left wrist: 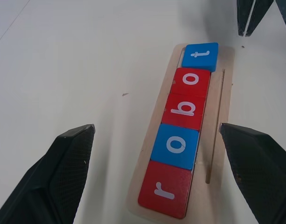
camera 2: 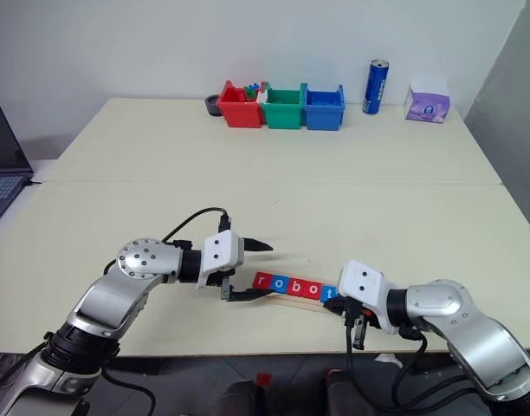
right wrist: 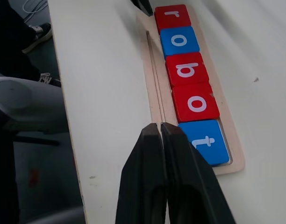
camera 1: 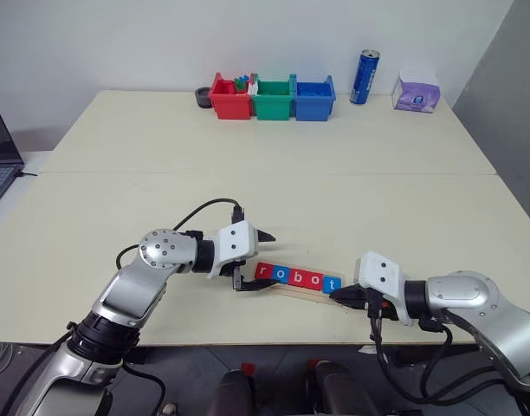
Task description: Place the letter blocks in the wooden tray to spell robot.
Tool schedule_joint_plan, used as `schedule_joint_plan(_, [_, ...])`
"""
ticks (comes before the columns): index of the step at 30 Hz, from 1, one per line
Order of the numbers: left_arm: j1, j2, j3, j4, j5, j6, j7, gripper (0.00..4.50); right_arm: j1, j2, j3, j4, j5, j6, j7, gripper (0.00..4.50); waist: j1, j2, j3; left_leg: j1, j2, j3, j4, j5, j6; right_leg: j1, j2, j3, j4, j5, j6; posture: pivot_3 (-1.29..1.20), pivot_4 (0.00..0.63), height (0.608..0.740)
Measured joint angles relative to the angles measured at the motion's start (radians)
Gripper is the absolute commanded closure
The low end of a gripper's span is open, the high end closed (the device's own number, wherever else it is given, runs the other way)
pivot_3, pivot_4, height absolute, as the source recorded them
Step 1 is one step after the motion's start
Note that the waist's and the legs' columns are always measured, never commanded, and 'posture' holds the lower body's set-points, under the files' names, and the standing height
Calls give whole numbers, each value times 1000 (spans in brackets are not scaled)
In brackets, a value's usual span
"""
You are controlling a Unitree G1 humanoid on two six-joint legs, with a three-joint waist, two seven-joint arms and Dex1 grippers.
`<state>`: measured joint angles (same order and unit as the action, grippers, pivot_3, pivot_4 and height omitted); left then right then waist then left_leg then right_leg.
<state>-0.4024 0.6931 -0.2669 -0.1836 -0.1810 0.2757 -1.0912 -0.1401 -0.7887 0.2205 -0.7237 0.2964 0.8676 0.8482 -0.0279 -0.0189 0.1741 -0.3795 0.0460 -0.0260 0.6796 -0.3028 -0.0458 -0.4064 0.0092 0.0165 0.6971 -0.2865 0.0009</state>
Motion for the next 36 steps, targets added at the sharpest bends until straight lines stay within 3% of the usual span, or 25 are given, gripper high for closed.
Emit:
schedule_joint_plan(13, [-2,-2,0,11,0,-1,-10,0,-40,10,58,56,-10,61,-90,4459,0,0,0,0,0,0,0,0,0,0,0,0,0,0,0,0,150,740])
schedule_joint_plan(29, [-3,-4,0,11,0,2,-11,0,-50,21,113,119,-61,-45,-101,4459,-1,0,0,0,0,0,0,0,0,0,0,0,0,0,0,0,150,740])
schedule_joint_plan(36, [-3,-3,0,9,-2,3,-11,0,-11,-18,89,79,-4,-38,-49,4459,1,0,0,-1,0,0,0,0,0,0,0,0,-1,0,0,0,150,740])
